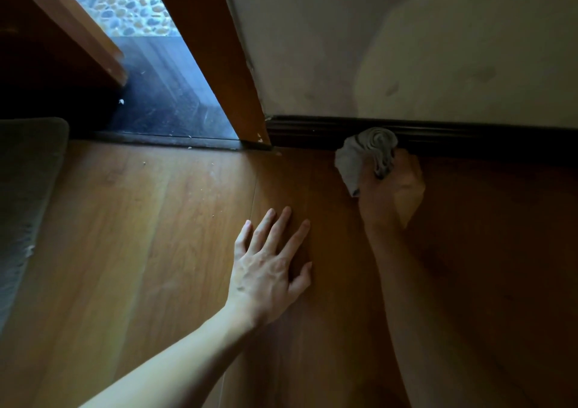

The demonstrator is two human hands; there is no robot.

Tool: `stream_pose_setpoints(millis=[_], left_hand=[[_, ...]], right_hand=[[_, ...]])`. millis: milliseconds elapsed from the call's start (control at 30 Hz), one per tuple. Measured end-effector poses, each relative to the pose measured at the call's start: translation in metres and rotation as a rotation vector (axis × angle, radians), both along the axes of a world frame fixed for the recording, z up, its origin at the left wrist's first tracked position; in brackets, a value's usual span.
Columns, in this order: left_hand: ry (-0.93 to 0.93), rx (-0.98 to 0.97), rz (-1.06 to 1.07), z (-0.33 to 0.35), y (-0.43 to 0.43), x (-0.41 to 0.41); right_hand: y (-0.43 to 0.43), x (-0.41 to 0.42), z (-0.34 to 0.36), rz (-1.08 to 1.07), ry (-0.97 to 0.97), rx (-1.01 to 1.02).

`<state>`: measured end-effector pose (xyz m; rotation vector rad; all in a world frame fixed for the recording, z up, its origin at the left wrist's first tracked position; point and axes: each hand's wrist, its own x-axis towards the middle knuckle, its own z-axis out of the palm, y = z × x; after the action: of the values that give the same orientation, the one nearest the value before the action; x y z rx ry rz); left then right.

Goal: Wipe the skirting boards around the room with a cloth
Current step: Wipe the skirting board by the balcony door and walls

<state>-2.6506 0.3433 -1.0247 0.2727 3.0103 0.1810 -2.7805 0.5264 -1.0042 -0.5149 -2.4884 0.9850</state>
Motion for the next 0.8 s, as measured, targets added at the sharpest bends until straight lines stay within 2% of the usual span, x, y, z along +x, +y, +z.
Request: stream_pose_setpoints(millis=[133, 367, 467, 600, 733, 800], left_hand=[[0.024, 0.004, -0.006, 0.003, 0.001, -0.001], [0.084, -0.005, -0.022, -0.002, 0.000, -0.003], [0.046, -0.008, -0.010, 0.006, 0.003, -0.003], [-0.004, -0.007, 0.002, 0.011, 0.003, -0.003], [0.000, 0.003, 0.001, 0.007, 0.004, -0.002], [0.004, 0.011, 0.000, 0.006, 0.003, -0.001]], right_hand=[[-0.003, -0.002, 0.002, 0.104, -0.001, -0.002], [-0.004, -0.003, 0.001, 0.100, 0.060, -0.032], [-0.007, -0.003, 0.002, 0.138, 0.048, 0.033], [-0.006, -0.001, 0.001, -0.002, 0.044, -0.048], [-0.015, -0.004, 0.002, 0.140, -0.002, 0.002], [-0.009, -0.004, 0.001, 0.109, -0.014, -0.006]])
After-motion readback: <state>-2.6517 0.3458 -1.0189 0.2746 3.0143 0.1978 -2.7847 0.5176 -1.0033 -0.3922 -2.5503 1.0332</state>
